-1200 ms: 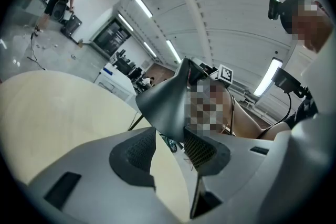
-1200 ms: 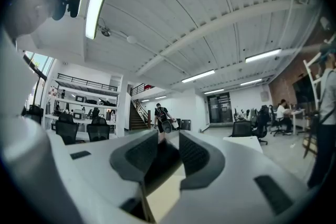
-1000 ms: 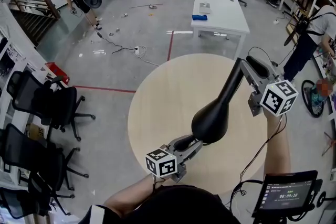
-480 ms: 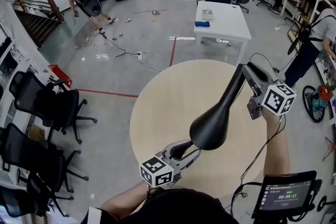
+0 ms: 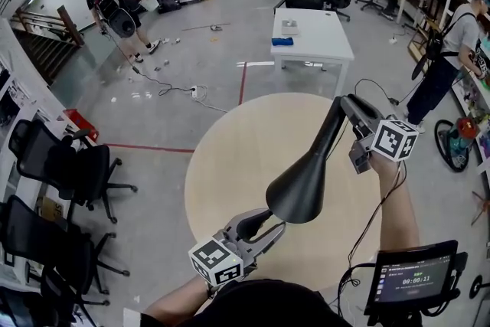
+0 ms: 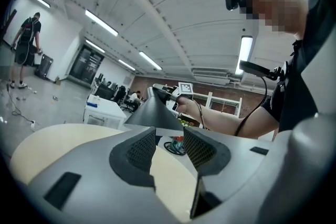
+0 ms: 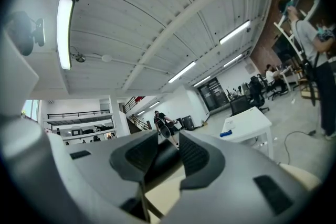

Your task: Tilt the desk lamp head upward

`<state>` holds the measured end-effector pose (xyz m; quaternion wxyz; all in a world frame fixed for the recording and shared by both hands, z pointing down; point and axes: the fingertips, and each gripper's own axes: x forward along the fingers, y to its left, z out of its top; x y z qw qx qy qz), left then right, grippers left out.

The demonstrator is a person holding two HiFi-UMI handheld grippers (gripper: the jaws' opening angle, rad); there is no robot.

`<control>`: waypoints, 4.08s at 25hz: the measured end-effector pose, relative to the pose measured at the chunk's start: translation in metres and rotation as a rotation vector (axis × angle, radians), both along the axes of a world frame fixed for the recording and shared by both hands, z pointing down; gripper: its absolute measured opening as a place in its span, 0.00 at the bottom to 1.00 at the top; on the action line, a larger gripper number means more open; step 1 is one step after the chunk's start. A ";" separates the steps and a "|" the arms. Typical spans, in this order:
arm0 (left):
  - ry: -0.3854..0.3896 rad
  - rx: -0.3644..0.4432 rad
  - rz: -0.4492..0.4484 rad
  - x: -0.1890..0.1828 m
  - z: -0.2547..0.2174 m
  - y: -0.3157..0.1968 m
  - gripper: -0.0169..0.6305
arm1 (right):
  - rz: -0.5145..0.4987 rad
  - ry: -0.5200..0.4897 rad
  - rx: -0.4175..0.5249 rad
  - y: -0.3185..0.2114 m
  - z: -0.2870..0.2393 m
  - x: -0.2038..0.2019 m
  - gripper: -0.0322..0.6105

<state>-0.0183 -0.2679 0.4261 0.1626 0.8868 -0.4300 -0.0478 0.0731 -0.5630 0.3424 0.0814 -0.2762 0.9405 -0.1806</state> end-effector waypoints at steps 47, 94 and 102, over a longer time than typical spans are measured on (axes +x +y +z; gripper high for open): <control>-0.272 0.411 -0.225 -0.022 -0.112 0.000 0.29 | 0.033 -0.208 -0.360 -0.008 0.054 0.014 0.24; -0.373 0.587 -0.324 -0.040 -0.176 -0.041 0.29 | -0.020 -0.241 -0.349 -0.005 0.057 0.007 0.24; -0.374 0.592 -0.321 -0.038 -0.184 -0.044 0.29 | -0.106 -0.266 -0.411 -0.005 0.061 -0.002 0.24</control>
